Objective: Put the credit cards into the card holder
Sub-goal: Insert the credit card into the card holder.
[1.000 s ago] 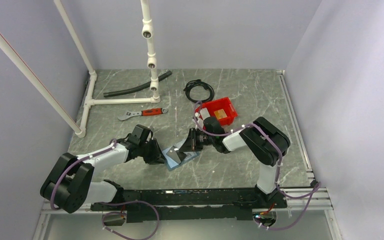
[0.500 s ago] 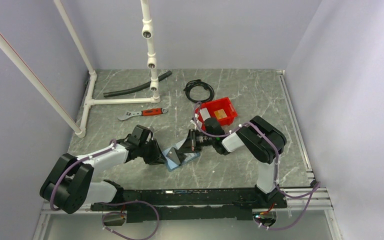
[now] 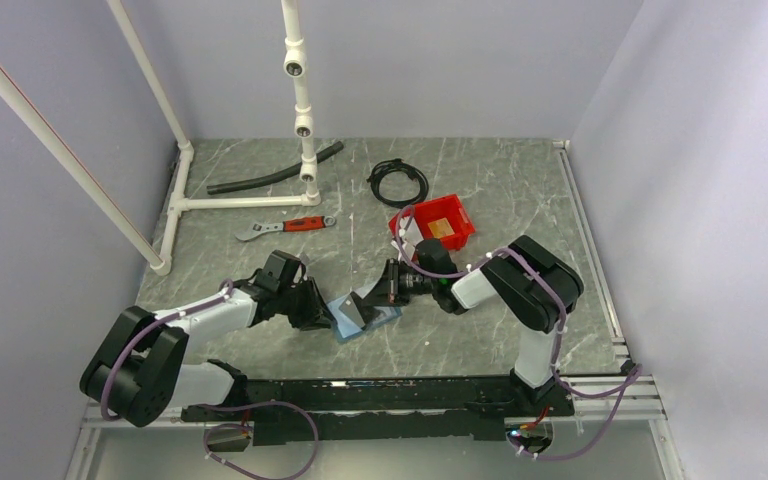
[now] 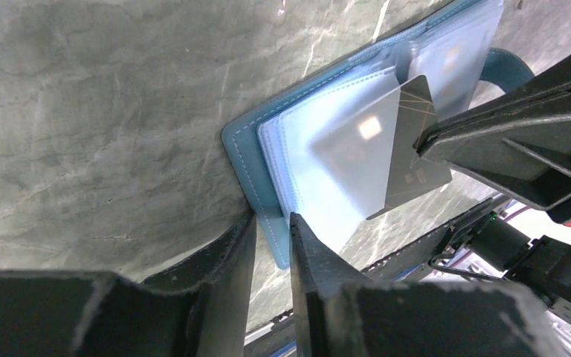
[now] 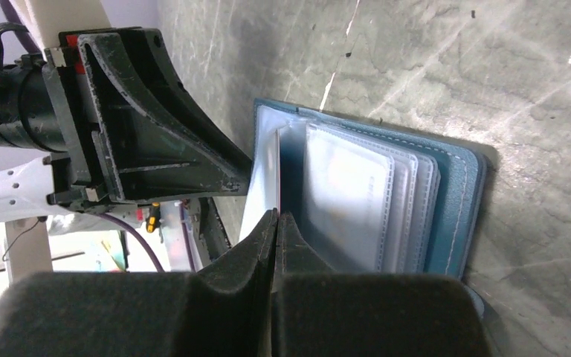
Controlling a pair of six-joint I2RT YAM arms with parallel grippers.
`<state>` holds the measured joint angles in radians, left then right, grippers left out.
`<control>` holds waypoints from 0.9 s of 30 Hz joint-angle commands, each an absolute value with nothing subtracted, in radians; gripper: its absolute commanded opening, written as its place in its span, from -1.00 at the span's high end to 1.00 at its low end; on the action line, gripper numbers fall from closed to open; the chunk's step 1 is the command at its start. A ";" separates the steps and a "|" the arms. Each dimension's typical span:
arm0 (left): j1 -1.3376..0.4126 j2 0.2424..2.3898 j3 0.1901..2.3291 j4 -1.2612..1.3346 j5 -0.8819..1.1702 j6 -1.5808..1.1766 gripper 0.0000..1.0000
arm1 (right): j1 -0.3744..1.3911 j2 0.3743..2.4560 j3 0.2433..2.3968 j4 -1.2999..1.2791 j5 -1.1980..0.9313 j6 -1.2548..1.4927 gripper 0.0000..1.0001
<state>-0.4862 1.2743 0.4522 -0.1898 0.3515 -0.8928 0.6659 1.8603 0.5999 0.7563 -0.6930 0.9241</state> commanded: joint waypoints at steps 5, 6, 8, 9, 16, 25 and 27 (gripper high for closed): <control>-0.491 1.256 0.445 -0.190 0.348 -0.896 0.35 | 0.656 1.777 0.575 0.729 -0.592 0.887 1.00; -0.490 1.264 0.443 -0.189 0.349 -0.897 0.35 | 0.652 1.774 0.571 0.733 -0.585 0.891 1.00; -0.492 1.280 0.436 -0.175 0.355 -0.901 0.37 | 0.649 1.768 0.563 0.742 -0.567 0.896 1.00; -0.491 1.286 0.431 -0.165 0.362 -0.906 0.37 | 0.649 1.767 0.564 0.743 -0.563 0.897 1.00; -0.491 1.291 0.419 -0.128 0.381 -0.926 0.39 | 0.657 1.813 0.562 0.845 -0.555 0.959 1.00; -0.492 1.298 0.412 -0.110 0.394 -0.934 0.42 | 0.686 1.894 0.521 1.019 -0.535 1.068 1.00; -0.492 1.300 0.412 -0.110 0.394 -0.932 0.43 | 0.689 1.898 0.501 1.050 -0.525 1.106 1.00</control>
<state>-0.4877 1.2858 0.4282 -0.1261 0.3916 -0.9310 0.6811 1.8782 0.5419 0.9161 -0.5564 1.0203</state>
